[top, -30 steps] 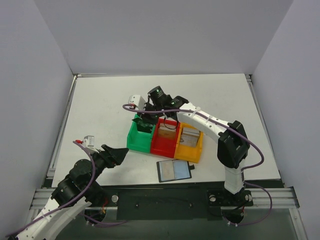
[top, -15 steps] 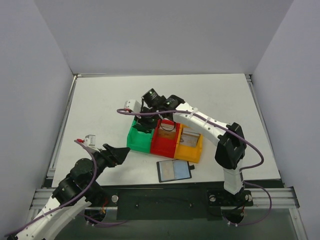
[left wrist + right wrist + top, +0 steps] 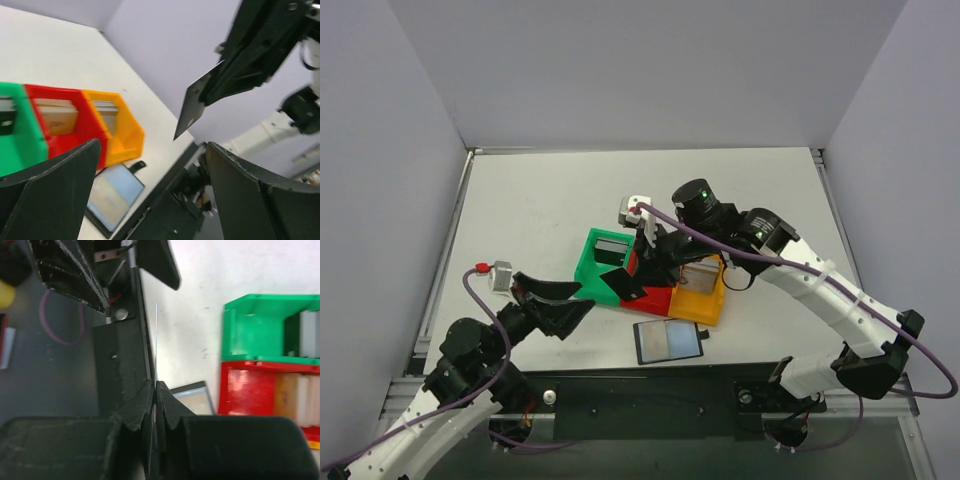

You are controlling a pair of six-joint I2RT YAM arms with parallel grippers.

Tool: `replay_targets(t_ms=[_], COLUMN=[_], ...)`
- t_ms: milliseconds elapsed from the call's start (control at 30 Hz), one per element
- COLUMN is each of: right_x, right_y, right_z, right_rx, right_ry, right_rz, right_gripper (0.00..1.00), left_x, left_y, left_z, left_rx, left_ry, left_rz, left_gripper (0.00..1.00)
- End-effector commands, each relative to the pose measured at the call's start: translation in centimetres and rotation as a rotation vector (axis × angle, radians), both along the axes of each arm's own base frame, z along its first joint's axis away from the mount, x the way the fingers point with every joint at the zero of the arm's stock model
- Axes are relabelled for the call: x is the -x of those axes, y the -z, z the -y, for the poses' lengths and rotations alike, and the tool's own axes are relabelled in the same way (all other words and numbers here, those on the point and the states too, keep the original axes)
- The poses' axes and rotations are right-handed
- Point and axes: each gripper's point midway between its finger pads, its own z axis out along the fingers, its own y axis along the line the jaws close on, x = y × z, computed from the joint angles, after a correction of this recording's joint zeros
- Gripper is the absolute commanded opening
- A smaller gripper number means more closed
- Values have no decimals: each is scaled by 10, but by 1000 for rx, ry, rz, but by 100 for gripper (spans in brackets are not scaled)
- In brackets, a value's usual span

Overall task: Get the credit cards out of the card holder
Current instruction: Place the credit card in the storage box.

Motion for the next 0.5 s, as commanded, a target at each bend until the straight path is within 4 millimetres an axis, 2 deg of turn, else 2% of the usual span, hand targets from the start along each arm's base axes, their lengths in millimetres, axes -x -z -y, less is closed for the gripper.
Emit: replay_targets(t_ms=[0, 33, 67, 133, 233, 367, 467], right_x=[55, 61, 65, 73, 78, 81, 83], right_y=[14, 10, 12, 9, 13, 15, 13], right_z=[13, 15, 18, 23, 28, 32, 34], right_rx=[31, 20, 22, 14, 24, 24, 21], right_ry=[-78, -87, -88, -91, -90, -92, -90], right_rz=[-260, -265, -273, -269, -272, -267, -262], right_gripper=[0, 0, 0, 0, 0, 0, 0], left_x=[53, 58, 65, 74, 74, 72, 71], left_y=[-74, -85, -88, -105, -104, -91, -83], left_z=[35, 35, 39, 40, 50, 66, 72], left_rx=[77, 110, 124, 176, 169, 123, 77], left_ry=[359, 383, 432, 479, 533, 610, 638], left_rz=[239, 277, 276, 328, 309, 264, 249], left_gripper=[97, 97, 97, 97, 97, 85, 82])
